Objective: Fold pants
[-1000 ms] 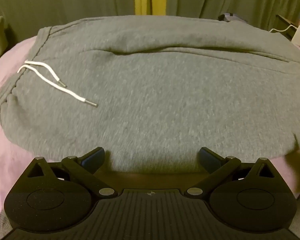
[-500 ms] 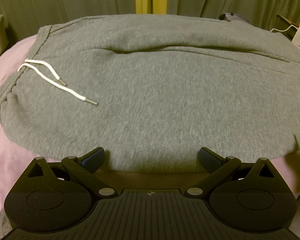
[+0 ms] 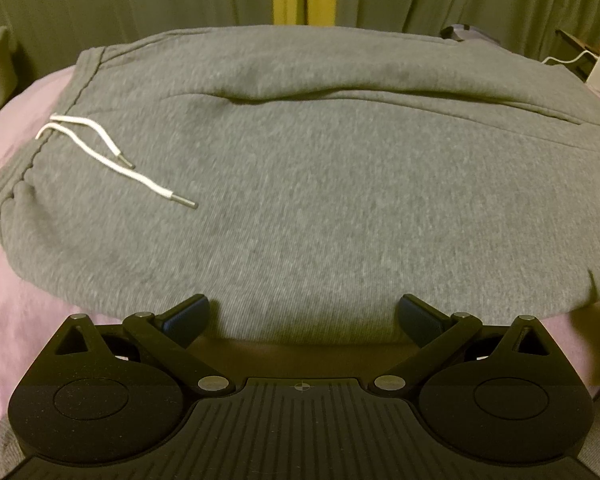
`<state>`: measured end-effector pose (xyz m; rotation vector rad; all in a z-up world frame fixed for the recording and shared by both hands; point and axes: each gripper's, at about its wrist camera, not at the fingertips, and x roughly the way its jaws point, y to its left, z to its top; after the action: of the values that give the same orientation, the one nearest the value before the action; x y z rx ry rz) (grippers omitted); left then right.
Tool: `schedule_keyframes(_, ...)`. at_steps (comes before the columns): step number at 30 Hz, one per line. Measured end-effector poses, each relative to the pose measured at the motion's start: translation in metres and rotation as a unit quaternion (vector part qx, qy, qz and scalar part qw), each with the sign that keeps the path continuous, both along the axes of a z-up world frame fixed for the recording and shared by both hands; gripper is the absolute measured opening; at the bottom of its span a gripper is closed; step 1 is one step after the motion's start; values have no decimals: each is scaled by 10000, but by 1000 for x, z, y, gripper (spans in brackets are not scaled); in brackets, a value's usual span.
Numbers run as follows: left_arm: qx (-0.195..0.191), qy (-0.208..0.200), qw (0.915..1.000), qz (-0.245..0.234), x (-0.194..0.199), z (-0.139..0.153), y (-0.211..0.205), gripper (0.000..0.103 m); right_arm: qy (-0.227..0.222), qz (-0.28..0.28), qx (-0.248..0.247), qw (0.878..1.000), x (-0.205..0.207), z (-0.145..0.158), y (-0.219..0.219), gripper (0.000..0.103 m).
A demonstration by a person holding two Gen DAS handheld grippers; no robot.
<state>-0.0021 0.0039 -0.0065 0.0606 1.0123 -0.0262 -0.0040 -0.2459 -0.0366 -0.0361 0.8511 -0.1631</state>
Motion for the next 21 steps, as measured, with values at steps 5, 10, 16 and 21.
schedule_keyframes(5, -7, 7, 10000, 2, 1, 0, 0, 103, 9, 13, -19, 10000, 0, -1, 2, 99)
schedule_keyframes(10, -10, 22, 10000, 6, 1, 0, 1, 103, 13, 45, -38, 10000, -1, -2, 3, 99)
schedule_keyframes(16, -14, 24, 10000, 5, 0, 0, 1, 103, 17, 44, -36, 10000, -1, -2, 3, 99)
schedule_keyframes(21, -13, 23, 10000, 2, 1, 0, 1, 103, 15, 43, -29, 10000, 0, -1, 2, 99)
